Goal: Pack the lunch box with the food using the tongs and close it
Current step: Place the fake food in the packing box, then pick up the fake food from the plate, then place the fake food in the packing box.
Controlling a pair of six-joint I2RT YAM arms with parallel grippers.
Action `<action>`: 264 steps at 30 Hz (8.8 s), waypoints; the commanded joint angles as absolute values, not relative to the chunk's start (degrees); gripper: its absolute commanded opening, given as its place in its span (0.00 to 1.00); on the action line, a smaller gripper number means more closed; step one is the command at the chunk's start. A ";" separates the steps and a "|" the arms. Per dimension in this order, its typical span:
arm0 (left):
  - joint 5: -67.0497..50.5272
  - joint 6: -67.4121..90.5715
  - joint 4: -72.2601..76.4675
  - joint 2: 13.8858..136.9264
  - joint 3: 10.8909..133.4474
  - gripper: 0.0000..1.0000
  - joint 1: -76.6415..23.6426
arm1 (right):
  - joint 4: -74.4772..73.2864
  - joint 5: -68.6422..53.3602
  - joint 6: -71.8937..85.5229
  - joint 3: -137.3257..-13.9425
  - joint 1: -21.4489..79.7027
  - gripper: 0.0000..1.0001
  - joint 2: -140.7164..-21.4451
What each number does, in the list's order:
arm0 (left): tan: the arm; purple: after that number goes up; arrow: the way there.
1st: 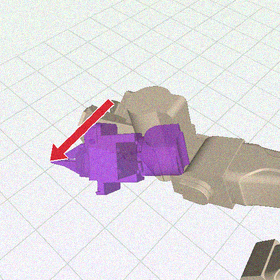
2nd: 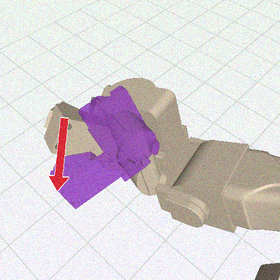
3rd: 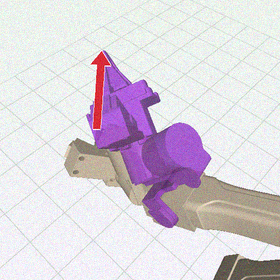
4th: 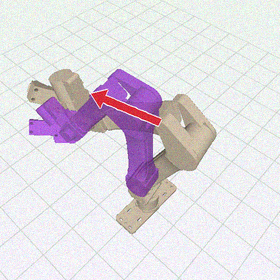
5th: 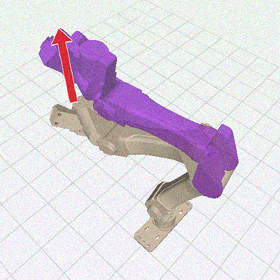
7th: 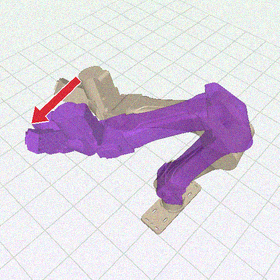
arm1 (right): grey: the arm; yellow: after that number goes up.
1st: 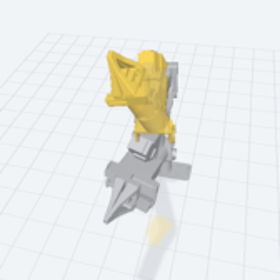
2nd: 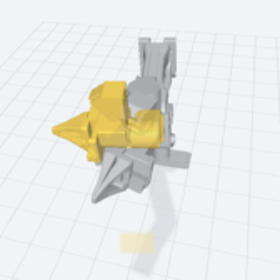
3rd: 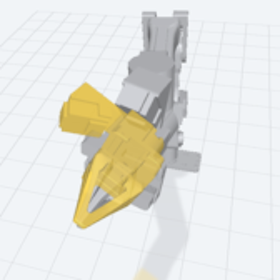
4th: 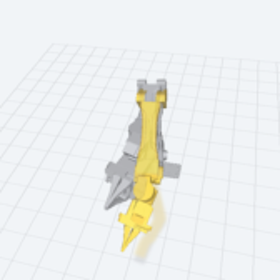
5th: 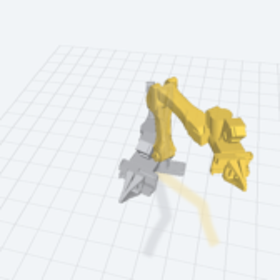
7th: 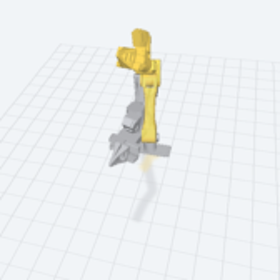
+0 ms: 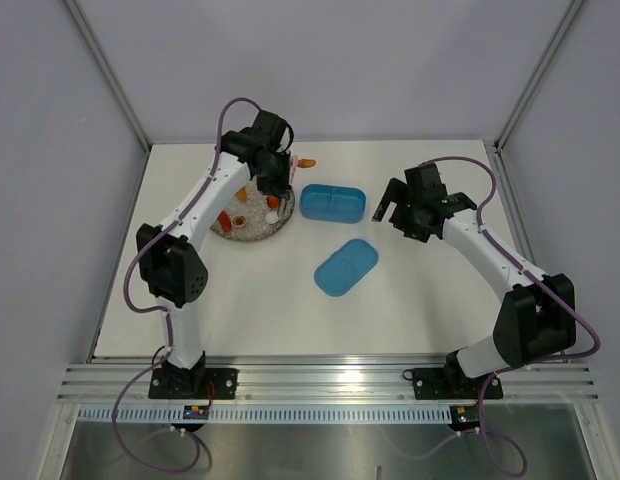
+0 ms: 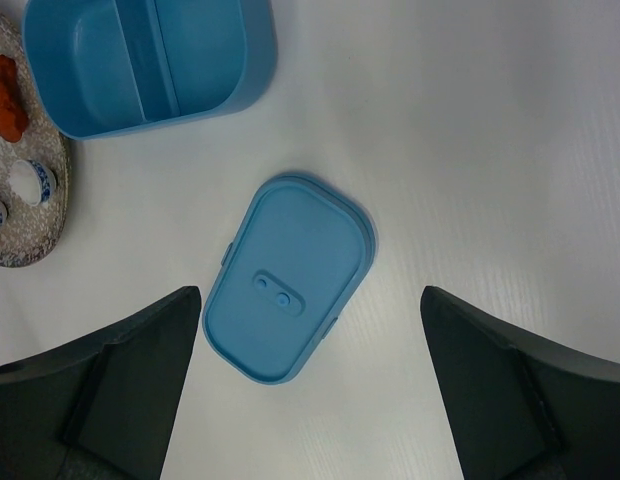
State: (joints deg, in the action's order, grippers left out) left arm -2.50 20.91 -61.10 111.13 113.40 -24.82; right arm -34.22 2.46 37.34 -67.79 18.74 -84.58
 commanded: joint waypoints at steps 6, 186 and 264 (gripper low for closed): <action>-4.75 21.62 -58.54 117.15 117.60 0.00 -28.03 | -34.98 3.96 36.83 -68.29 18.90 1.00 -82.44; 15.21 29.97 -52.91 96.68 80.68 0.32 -13.01 | -29.62 -1.85 38.76 -66.27 19.86 0.99 -85.34; -2.28 20.13 -51.86 103.62 104.85 0.00 -32.52 | -37.09 3.61 35.16 -70.50 10.29 1.00 -86.15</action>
State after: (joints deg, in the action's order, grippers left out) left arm 2.55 22.04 -54.65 101.32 101.43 -31.97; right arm -35.40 2.22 36.64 -70.43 12.64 -88.58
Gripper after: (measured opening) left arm 0.257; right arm 0.993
